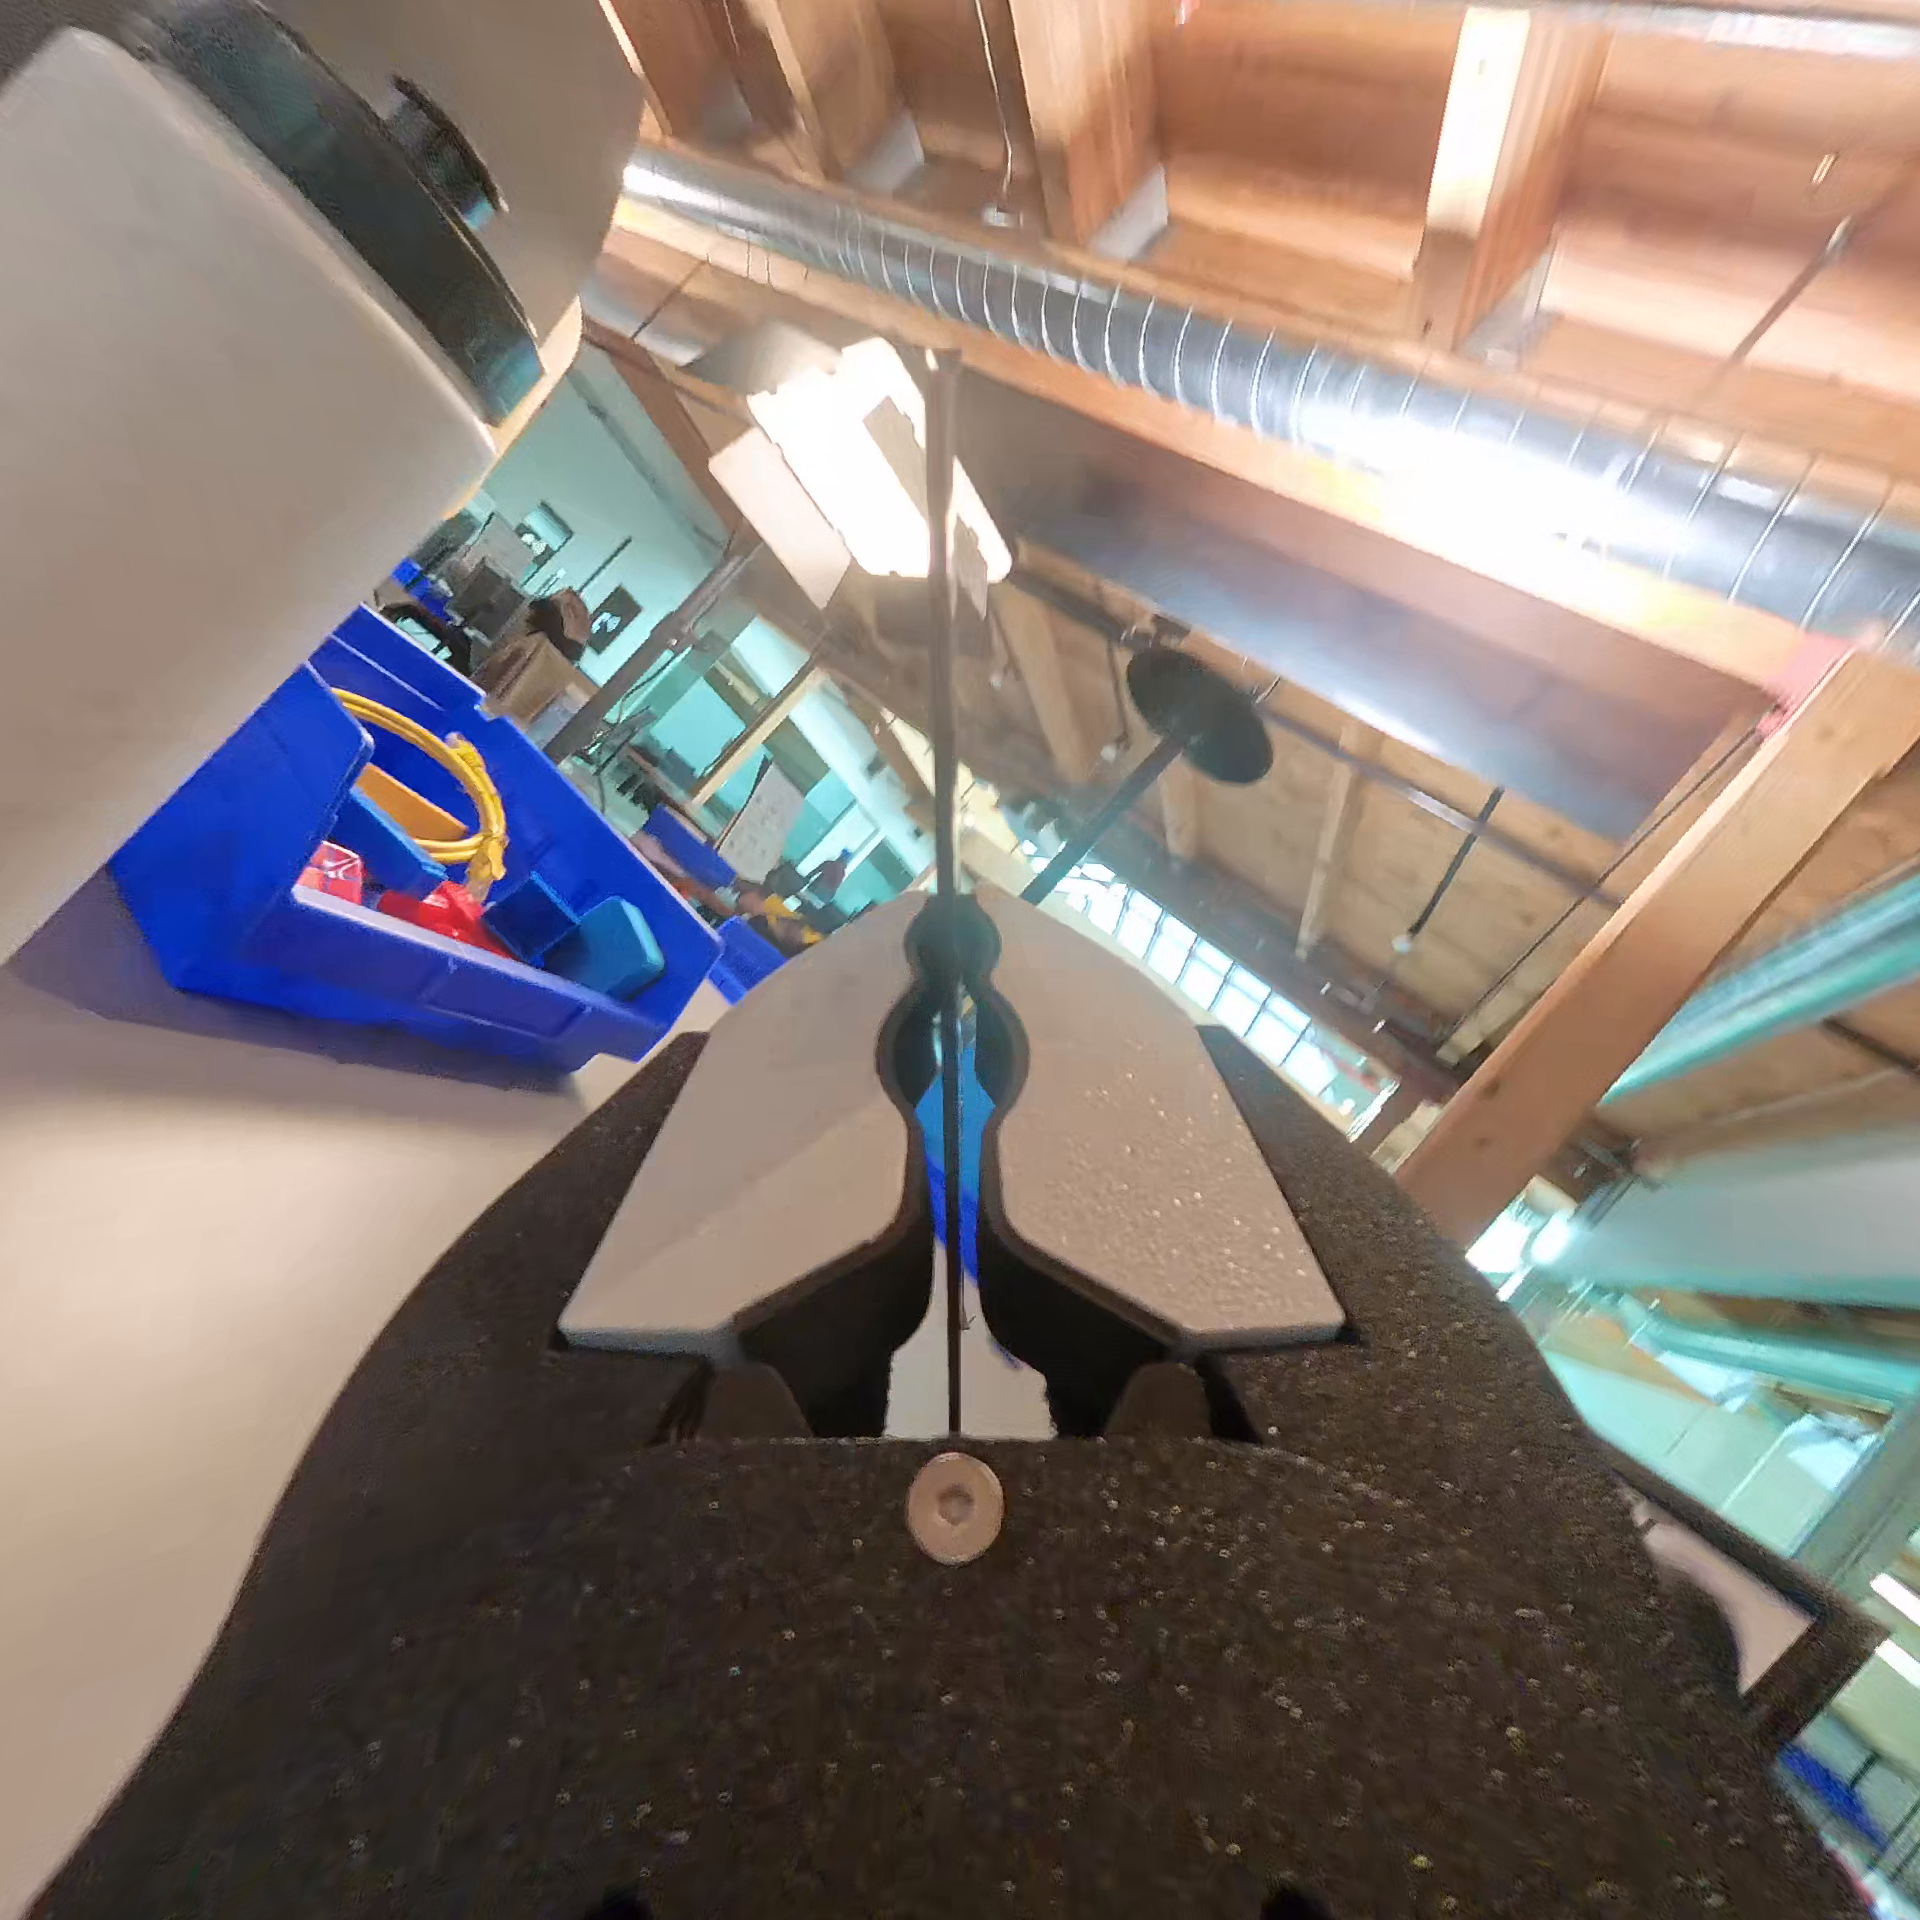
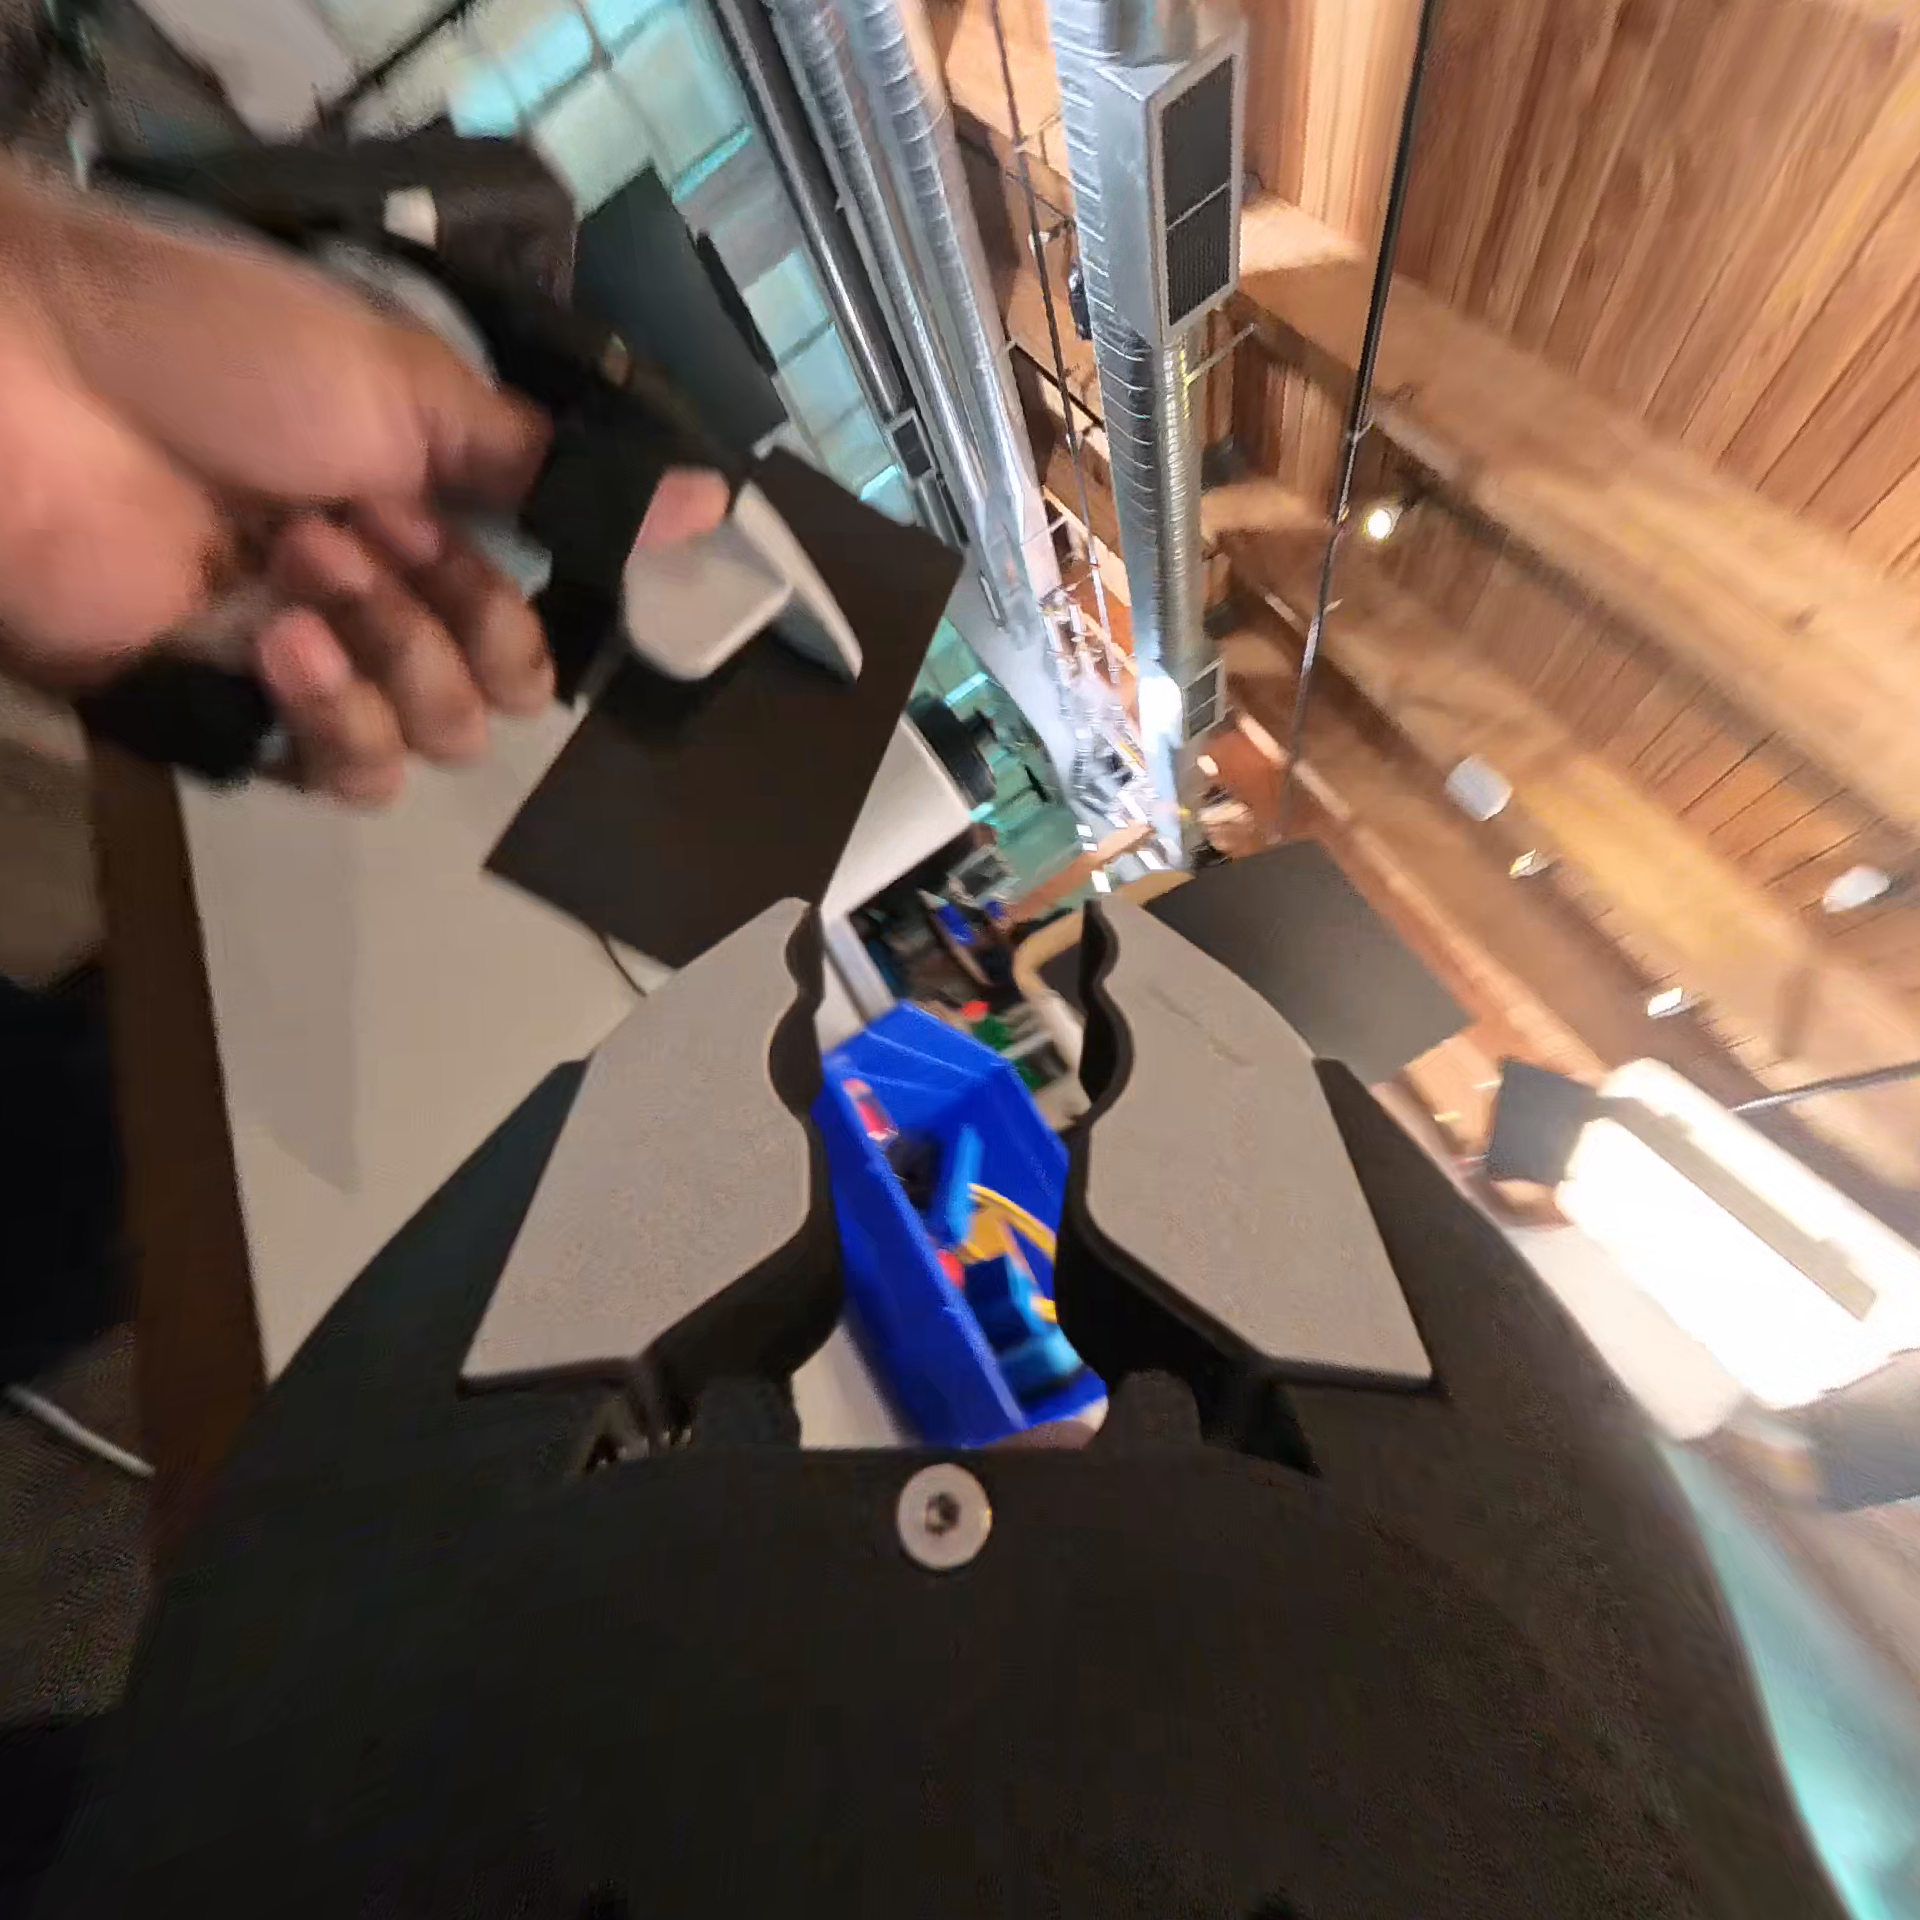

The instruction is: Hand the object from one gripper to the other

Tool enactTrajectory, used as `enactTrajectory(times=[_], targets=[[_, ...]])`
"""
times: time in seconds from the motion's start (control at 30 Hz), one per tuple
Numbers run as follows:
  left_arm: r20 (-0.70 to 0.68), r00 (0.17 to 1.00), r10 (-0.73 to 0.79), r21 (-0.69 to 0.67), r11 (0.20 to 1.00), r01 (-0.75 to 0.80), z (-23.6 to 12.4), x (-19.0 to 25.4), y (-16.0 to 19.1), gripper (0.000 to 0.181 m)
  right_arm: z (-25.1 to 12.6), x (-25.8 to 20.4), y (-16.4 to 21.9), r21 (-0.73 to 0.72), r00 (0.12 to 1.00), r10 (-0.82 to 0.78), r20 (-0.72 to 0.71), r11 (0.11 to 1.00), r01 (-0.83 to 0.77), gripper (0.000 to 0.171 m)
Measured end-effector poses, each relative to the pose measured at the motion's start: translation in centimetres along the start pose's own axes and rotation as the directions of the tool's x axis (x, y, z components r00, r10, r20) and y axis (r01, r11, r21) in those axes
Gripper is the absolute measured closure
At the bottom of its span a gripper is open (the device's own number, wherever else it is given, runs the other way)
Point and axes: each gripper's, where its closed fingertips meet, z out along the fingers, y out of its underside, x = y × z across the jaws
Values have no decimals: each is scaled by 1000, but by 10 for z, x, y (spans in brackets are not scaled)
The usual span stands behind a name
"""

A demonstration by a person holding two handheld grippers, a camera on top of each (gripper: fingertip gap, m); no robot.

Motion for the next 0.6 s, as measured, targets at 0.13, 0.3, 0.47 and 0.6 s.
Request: enactTrajectory(times=[0.13,0.3,0.47,0.6], targets=[[-83,985,-151,62,986,156,-3,8,-8,179,9,-17,14,-78,970,-242,-25,968,240,108],[-115,975,-187,70,978,196,-1,16,2,179,16,-21,11,-101,913,-387,-132,921,376,108],[-120,959,-258,33,964,264,3,21,23,179,18,-25,8,-108,886,-432,-168,902,419,112],[-187,981,-60,6,998,62,9,43,38,163,15,-11,6,-134,853,-443,-275,897,422,162]])
